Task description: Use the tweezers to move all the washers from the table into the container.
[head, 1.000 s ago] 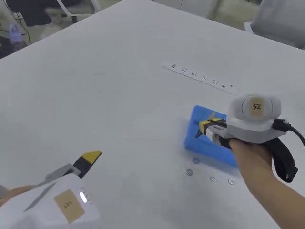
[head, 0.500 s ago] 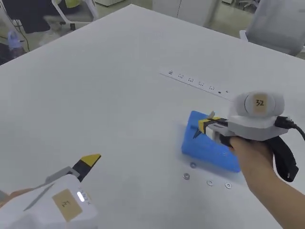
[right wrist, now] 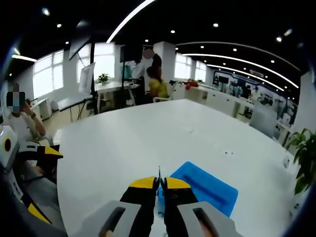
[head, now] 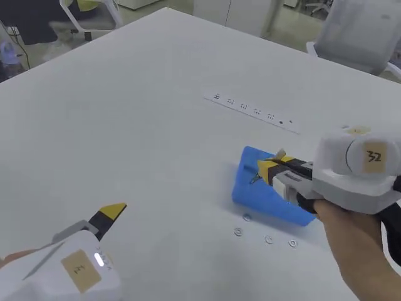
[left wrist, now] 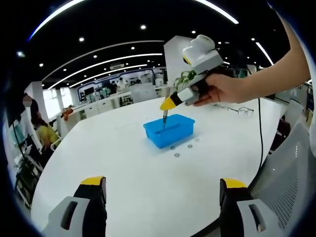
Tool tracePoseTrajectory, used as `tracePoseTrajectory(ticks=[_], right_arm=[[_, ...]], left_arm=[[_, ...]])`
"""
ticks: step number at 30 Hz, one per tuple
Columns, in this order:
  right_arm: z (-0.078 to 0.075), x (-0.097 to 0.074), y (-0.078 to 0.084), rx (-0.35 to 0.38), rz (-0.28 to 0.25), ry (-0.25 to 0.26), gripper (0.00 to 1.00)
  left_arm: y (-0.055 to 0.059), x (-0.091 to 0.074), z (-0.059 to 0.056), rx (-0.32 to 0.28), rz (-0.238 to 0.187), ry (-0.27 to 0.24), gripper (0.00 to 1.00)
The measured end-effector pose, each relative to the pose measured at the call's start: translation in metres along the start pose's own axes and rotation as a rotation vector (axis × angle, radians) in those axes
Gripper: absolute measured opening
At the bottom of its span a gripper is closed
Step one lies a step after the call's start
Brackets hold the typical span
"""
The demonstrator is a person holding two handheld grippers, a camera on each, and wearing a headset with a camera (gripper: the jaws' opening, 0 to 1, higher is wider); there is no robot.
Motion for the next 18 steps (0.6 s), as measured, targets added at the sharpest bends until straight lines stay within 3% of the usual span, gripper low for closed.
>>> tracePoseTrajectory(ticks=[9, 18], right_arm=[[0.014, 0.002, 0.024, 0.044, 0.055, -0.033, 0.02], [0.013, 0.004, 0.044, 0.103, 0.094, -0.023, 0.02]], left_arm=[[0.001, 0.0, 0.0, 0.0, 0.004, -0.002, 0.97], [0.001, 0.001, 0.0, 0.004, 0.011, 0.002, 0.97]])
Point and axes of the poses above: the centre of the closed fingertips' face, and the gripper's own axes: x roughly forward along the fingers, z roughly to its left, y roughly out of its underside, the point moved 9 cm from there along -x, roughly backward along the fingers, and after that the axes turned 1 degree about -x, right-handed, at the moved point
